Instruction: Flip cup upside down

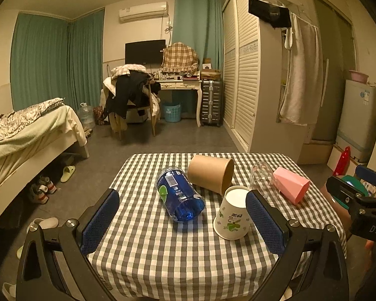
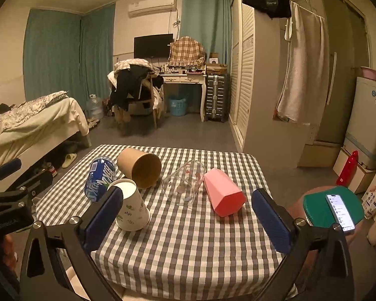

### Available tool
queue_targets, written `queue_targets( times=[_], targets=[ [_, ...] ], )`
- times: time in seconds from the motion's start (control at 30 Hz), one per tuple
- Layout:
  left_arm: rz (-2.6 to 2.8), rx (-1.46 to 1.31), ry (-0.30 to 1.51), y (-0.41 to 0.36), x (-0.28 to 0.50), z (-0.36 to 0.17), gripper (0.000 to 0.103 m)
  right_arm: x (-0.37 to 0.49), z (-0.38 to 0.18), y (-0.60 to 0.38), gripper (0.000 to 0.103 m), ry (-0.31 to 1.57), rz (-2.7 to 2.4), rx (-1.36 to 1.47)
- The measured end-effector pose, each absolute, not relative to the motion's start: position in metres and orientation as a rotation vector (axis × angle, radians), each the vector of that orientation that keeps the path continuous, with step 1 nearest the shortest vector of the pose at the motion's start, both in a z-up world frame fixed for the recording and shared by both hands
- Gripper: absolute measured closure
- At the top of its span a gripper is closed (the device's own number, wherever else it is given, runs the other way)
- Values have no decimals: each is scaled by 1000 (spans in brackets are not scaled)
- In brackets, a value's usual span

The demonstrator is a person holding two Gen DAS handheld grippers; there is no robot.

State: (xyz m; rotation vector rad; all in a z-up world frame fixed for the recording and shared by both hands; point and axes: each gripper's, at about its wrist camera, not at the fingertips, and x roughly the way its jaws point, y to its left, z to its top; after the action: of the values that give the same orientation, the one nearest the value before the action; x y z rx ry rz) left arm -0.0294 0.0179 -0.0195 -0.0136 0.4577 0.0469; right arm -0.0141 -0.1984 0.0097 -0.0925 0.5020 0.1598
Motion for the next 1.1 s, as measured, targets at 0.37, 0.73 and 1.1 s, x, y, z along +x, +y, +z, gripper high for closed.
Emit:
queue_targets(
  times=[0.37, 0.73, 1.1],
  targets=[
    [43, -7, 460, 18, -30, -20, 0, -10, 4, -199, 0, 522, 153, -96],
    [41, -4, 459, 18, -31, -18, 0, -10, 3, -200, 0, 523, 147, -101],
    [45, -5, 465, 18, -30, -15, 0, -9, -1, -192, 0, 531, 152, -117]
  ],
)
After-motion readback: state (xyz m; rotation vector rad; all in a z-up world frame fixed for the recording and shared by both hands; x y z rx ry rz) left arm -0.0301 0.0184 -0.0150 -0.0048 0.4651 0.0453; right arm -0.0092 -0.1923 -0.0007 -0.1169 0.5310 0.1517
